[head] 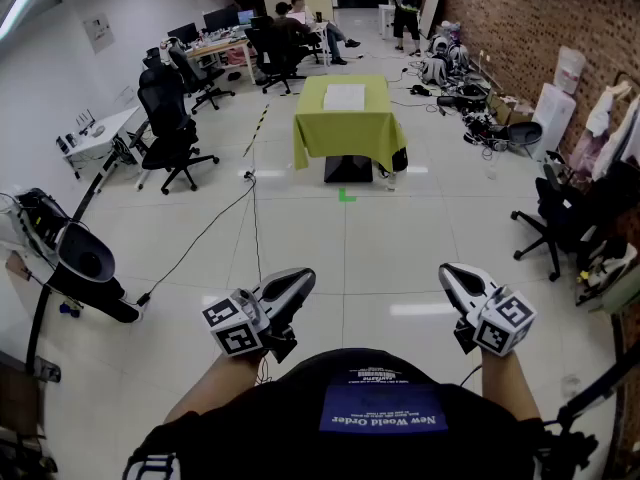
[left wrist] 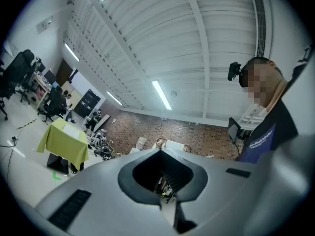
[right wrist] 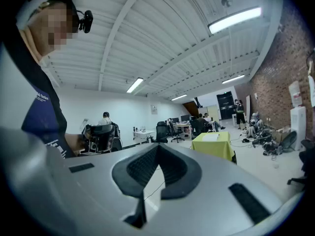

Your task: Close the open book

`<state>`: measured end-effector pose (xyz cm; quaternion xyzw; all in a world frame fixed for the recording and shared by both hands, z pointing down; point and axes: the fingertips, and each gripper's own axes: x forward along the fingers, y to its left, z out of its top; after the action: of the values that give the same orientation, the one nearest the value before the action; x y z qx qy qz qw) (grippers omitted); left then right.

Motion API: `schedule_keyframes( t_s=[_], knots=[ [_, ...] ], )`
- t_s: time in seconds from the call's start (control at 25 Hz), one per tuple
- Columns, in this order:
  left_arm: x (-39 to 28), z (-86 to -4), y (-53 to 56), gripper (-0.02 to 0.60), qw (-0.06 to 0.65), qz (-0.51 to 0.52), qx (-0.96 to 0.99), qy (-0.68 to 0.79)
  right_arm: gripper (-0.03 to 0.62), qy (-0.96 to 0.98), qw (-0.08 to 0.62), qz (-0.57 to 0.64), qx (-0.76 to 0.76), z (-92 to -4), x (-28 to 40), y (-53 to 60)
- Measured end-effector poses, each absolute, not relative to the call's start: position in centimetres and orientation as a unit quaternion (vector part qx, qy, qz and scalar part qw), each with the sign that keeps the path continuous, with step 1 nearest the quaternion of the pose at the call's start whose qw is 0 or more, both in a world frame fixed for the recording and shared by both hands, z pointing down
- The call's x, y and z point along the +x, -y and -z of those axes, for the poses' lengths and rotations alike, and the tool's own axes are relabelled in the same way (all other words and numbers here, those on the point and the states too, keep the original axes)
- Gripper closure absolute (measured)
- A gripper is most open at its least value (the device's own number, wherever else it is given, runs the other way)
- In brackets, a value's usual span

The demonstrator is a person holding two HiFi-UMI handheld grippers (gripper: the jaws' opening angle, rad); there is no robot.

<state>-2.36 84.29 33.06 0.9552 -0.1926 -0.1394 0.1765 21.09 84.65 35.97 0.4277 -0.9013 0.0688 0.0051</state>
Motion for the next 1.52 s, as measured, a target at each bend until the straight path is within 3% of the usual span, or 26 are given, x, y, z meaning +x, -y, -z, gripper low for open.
schedule_keyframes(
  t_s=[0.44,1.08,1.52],
  knots=[
    [-4.2,-33.8,-80.4,0.577,0.184,0.150,0.956,0.170,0.609,0.897,0.027,-0.068,0.435,-36.8,18.8,-81.3],
    [-22.3,-32.6,-65.2,0.577,0.177,0.175,0.953,0.173,0.609,0.899,0.028,-0.045,0.435,-33.3,1.6,-66.5],
    [-23.1,-34.5,-58.8,0.577,0.207,0.171,0.949,0.168,0.609,0.903,0.039,-0.074,0.422,-34.7,-0.4,-59.7]
  ],
)
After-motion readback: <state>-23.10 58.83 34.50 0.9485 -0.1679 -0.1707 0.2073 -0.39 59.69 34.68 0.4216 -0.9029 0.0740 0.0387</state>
